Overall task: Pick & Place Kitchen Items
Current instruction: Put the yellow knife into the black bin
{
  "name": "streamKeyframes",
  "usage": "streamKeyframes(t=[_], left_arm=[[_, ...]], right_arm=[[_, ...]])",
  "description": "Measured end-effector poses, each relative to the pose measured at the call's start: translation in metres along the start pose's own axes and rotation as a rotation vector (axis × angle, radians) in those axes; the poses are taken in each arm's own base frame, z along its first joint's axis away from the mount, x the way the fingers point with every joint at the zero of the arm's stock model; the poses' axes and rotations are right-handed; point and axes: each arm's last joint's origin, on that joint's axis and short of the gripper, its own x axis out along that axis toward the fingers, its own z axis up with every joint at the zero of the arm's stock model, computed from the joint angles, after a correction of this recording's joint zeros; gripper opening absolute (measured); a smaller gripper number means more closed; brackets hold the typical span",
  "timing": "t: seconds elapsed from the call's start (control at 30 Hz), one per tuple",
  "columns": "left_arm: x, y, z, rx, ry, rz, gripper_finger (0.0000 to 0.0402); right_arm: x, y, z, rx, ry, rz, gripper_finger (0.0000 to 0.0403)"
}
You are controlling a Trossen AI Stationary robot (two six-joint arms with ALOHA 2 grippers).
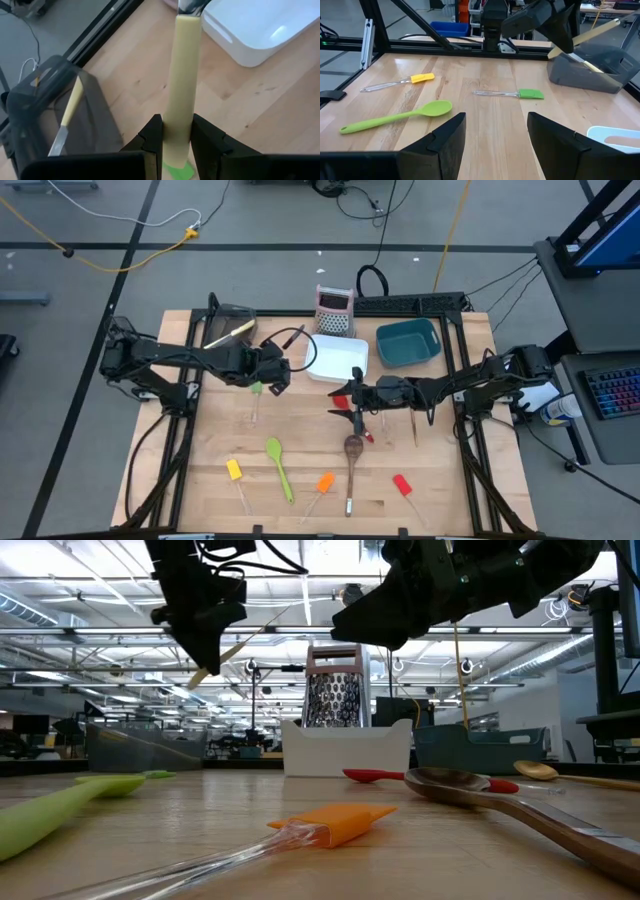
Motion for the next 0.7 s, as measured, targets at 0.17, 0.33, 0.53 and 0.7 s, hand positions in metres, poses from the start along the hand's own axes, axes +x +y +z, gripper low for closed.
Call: streamKeyframes(t=[0.17,0.33,0.53,0.7], left_arm=[[0.0,0.001,-0.001,0.003,0.01,0.008,0.0067],[0.0,0.003,-0.004,0.024,0.037,0.028,0.0067],[0.0,0.008,-0.009,0.029,0.086,0.067,0.0067],[0.002,0.016,-0.01,-0.003,0.128,0.111,0.0067]], right_arm=[[0.0,0.0,0.0,0.0,-0.001,0.0,0.0208],[0.0,0.0,0.0,0.0,0.0,0.0,0.0208],[0.0,0.0,0.0,0.0,0.001,0.0,0.0208],[0.0,0.0,0.0,0.0,0.002,0.0,0.0208]])
